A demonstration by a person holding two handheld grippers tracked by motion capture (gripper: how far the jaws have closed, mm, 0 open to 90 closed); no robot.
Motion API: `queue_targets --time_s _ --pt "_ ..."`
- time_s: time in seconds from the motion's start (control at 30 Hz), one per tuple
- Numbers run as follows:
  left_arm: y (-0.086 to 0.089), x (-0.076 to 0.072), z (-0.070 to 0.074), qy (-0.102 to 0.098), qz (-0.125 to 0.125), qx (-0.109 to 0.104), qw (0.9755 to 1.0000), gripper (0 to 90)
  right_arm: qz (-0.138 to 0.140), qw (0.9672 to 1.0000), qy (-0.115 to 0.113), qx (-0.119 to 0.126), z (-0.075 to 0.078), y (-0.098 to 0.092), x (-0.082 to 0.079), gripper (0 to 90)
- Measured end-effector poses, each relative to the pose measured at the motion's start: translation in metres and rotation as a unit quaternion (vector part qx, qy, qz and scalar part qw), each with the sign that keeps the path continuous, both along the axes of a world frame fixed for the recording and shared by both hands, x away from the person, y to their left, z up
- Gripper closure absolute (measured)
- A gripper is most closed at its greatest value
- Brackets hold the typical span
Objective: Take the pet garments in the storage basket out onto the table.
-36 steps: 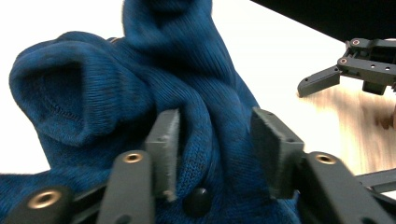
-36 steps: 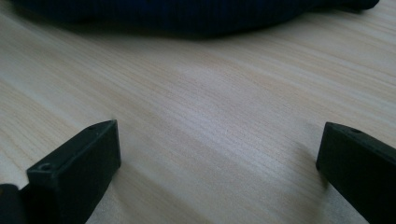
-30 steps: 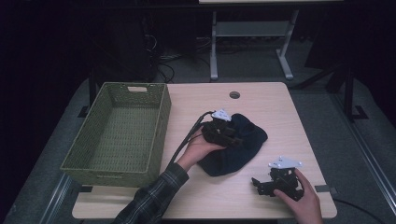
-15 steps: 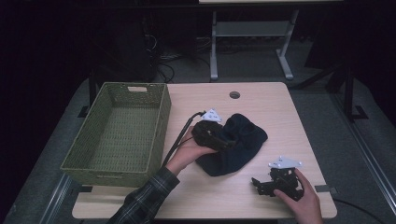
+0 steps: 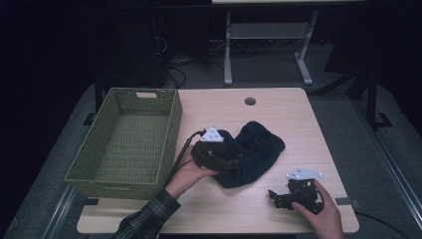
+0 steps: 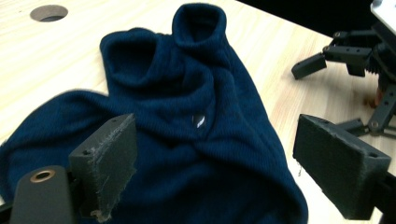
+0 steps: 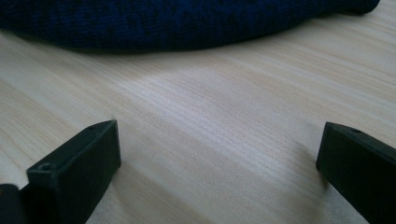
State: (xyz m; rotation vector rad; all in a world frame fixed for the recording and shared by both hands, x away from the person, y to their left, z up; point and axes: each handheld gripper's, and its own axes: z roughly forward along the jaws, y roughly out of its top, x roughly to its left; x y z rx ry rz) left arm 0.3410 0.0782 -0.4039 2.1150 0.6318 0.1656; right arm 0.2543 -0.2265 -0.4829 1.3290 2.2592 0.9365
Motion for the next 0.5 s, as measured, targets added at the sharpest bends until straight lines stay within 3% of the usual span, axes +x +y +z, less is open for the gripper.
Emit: queue_targets --time_s 0.23,0.5 --pt "0.017 -0.019 -0.009 -0.012 0.016 0.011 0.9997 13.2 -0.001 1.0000 0.000 0.001 0.000 0.000 0.000 0.0" --pt "0.030 -0.035 -0.025 -0.008 0.029 0.027 0.9992 13.0 -0.001 1.0000 0.000 0.001 0.000 0.000 0.000 0.0"
